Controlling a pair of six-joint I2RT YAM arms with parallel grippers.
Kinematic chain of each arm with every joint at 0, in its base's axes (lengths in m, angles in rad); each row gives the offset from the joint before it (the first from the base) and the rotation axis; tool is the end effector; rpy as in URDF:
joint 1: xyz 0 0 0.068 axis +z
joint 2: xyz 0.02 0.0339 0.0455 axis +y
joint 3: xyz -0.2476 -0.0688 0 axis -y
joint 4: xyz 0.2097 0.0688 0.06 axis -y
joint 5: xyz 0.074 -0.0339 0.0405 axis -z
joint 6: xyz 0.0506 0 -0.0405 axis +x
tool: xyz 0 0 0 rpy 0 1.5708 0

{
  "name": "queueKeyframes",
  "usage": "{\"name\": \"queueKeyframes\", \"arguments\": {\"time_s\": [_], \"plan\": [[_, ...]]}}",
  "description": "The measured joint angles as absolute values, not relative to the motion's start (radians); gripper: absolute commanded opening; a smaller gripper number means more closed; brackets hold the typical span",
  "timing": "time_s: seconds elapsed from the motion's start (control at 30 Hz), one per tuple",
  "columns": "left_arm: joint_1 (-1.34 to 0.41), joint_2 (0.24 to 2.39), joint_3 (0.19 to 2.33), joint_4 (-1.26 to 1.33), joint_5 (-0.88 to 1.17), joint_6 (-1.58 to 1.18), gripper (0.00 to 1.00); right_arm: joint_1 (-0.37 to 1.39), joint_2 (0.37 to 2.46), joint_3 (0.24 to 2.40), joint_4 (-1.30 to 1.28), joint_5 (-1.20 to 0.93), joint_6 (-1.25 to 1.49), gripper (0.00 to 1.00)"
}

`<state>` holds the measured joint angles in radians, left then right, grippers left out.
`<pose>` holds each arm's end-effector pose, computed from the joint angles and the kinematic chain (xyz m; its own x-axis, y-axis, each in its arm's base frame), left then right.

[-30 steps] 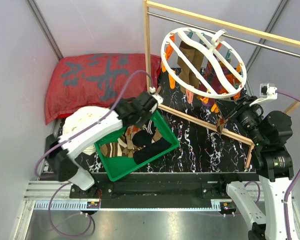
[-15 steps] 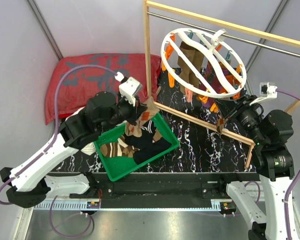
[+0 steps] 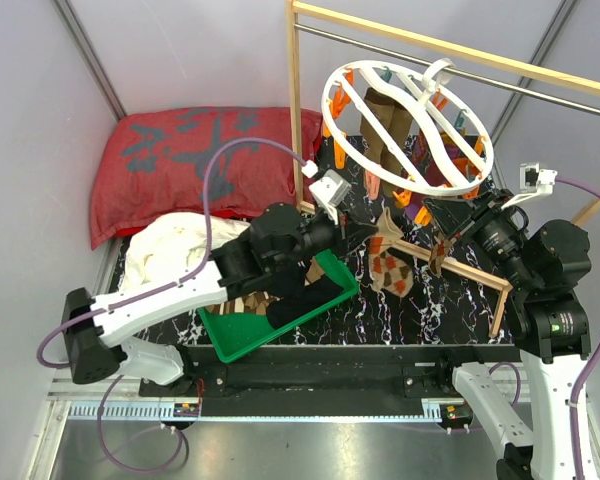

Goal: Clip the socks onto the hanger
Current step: Pick up the sock from the bin, then clamp the sock onto the hanger.

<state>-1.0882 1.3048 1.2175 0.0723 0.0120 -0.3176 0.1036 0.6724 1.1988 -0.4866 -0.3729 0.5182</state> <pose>0.1357 -0.2604 0.3920 -0.2850 -0.1290 -0.9498 0.8445 0.4349 -0.3124 0.0961 0.0285 0.4298 -0.1927 0.4437 -0.8752 -0.4178 0.7699 0.4823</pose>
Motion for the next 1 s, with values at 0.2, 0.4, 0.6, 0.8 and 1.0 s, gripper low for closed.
{"name": "queueKeyframes", "arguments": {"time_s": [0.2, 0.4, 0.6, 0.8, 1.0], "plan": [[-1.094, 1.391, 1.224, 0.167, 0.027, -0.372, 0.0, 0.103, 0.668, 1.198, -0.463, -0.403, 0.521, 0.04], [-1.098, 1.417, 1.255, 0.224, 0.051, -0.407, 0.0, 0.103, 0.656, 1.174, -0.429, -0.415, 0.521, 0.03], [-1.098, 1.422, 1.286, 0.26, 0.061, -0.425, 0.0, 0.103, 0.652, 1.144, -0.398, -0.437, 0.521, 0.03], [-1.098, 1.426, 1.29, 0.265, 0.069, -0.432, 0.0, 0.103, 0.649, 1.131, -0.371, -0.459, 0.521, 0.03], [-1.1, 1.442, 1.303, 0.258, 0.08, -0.438, 0.0, 0.103, 0.645, 1.127, -0.36, -0.466, 0.506, 0.03]]}}
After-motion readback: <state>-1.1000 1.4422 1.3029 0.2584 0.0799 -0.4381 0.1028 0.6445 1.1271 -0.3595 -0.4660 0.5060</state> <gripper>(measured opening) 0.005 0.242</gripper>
